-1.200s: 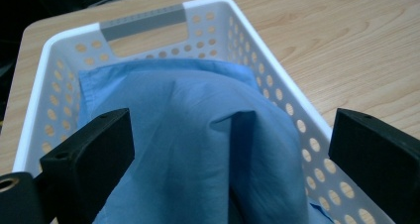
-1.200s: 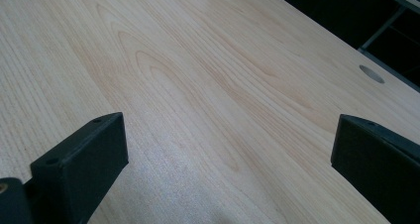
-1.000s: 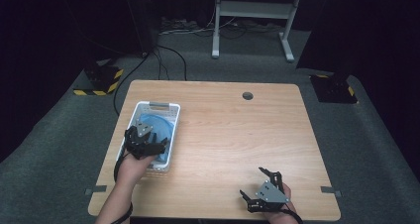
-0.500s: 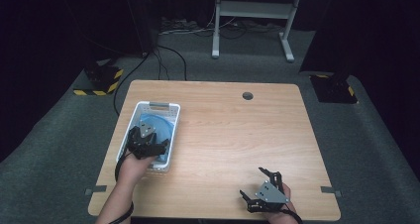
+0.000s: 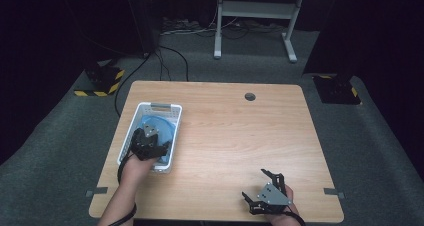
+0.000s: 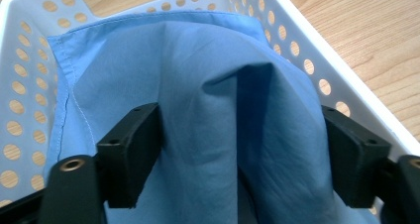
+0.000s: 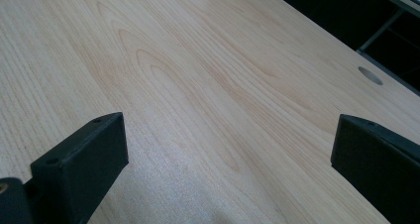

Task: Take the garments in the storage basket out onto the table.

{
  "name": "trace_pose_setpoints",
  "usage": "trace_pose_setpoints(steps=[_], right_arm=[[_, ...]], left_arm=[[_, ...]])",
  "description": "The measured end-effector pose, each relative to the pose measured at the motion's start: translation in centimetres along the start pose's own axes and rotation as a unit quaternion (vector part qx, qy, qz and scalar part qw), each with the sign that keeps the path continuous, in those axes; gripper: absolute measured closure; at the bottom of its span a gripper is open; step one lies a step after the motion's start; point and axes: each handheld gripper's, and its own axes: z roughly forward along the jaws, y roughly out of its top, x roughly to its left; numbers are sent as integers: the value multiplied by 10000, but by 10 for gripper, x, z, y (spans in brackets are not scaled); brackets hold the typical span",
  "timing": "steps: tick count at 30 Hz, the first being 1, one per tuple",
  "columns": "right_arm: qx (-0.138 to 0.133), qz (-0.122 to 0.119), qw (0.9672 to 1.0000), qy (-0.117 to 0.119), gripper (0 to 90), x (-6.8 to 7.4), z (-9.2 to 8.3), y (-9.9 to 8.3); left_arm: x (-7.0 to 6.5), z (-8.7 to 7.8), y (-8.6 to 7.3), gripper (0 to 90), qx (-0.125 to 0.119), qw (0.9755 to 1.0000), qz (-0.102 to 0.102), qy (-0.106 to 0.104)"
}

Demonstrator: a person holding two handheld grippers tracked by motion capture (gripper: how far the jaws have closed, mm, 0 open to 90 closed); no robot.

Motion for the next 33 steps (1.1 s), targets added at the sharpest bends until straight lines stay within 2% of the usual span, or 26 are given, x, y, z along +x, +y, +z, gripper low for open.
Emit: trace_pose_setpoints(steps=[3,7,11,13,17,21,29,33], right_arm=[[5,-5,10000,-2,5,0,0,0],[8,-22,10000,-9,5,0,0,0],[9,-41,10000,-9,5,1,0,0],[9,-46,10000,-6,5,1,0,0],[11,-38,10000,-2,5,1,0,0],[8,-47,10000,-3,5,1,0,0],[36,-63,10000,-3,5,1,1,0],[44,-75,10000,-5,5,2,1,0]], left_arm=[[0,1,0,307,51,10000,-32,22],[-1,1,-1,401,69,9999,51,58],[-3,0,-2,497,-1,9999,63,91],[-3,0,-2,578,-31,9999,105,88],[-4,-1,-3,642,-79,9997,210,74],[-3,-3,-3,737,-141,9998,125,78],[-1,-6,-4,767,-286,9996,-53,-1],[0,-8,-5,769,-413,9991,-36,41]])
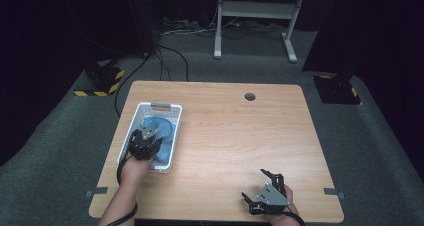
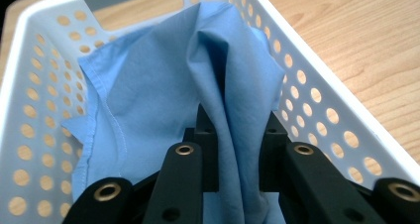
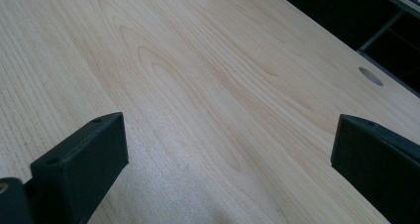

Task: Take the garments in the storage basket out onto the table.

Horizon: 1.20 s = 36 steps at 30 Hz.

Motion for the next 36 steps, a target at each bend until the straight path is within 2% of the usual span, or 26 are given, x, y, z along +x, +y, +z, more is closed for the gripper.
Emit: trace_pose_setpoints(steps=[7,13,20,30,36], right_arm=[[-1,5,10000,1,5,0,0,0],[-28,35,10000,7,5,-1,0,0],[-34,50,10000,13,5,-1,-1,0],[-50,75,10000,27,5,-2,-1,0],[-56,86,9999,32,5,-2,-1,-1]], left_arm=[[1,-5,0,776,-202,9998,-51,-9],[4,-17,0,793,-456,9989,-148,2],[1,-28,2,816,-680,9976,-103,17],[4,-45,5,814,-1140,9932,-228,-5],[3,-56,10,822,-1390,9898,-291,69]])
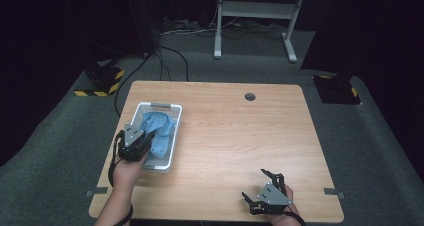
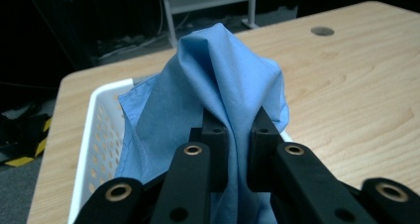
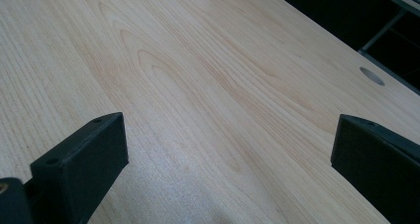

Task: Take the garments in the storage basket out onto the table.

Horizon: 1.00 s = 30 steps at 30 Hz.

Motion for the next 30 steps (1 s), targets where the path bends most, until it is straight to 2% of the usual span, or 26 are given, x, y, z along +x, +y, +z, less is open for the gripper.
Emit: trace_pose_setpoints(steps=[8,15,23,30], right_arm=[[-3,-7,10000,4,5,0,0,0],[-2,-6,10000,6,5,0,0,0],[-4,-3,10000,7,5,0,0,0],[-8,-4,10000,6,5,0,0,0]], left_arm=[[2,-8,5,825,-209,9997,-102,-18],[5,-13,6,824,-363,9991,-213,49],[4,-20,10,825,-578,9980,-266,58],[1,-24,13,824,-670,9973,-288,-8]])
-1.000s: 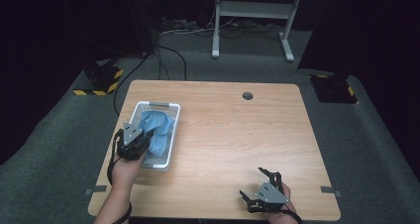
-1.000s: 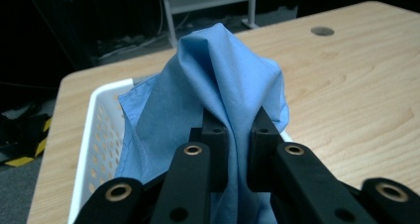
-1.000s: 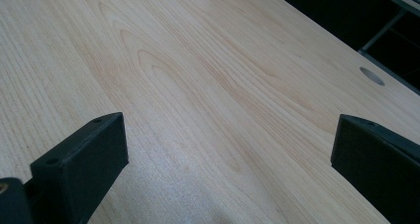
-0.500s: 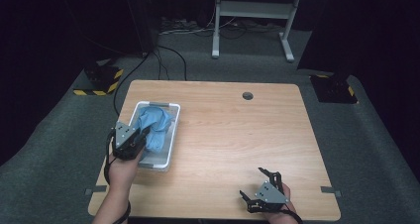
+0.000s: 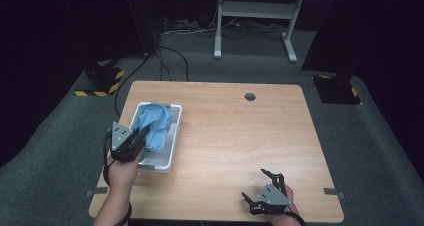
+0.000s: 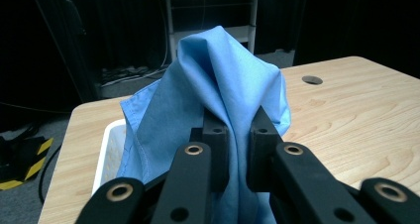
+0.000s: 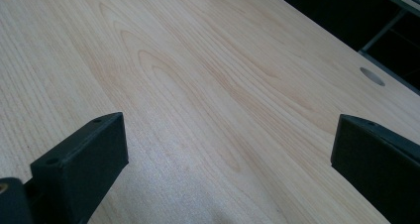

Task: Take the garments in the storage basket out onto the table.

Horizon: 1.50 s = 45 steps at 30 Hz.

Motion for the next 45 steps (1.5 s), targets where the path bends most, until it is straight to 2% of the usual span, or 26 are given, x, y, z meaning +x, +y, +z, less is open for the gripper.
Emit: trace_pose_setpoints(steps=[29,45], right_arm=[[-11,4,10000,6,5,0,0,0],[-7,-2,10000,6,5,0,0,0]], left_arm=[[-21,-3,6,824,-232,9993,5,-307],[-43,-1,8,824,-302,9980,71,-546]])
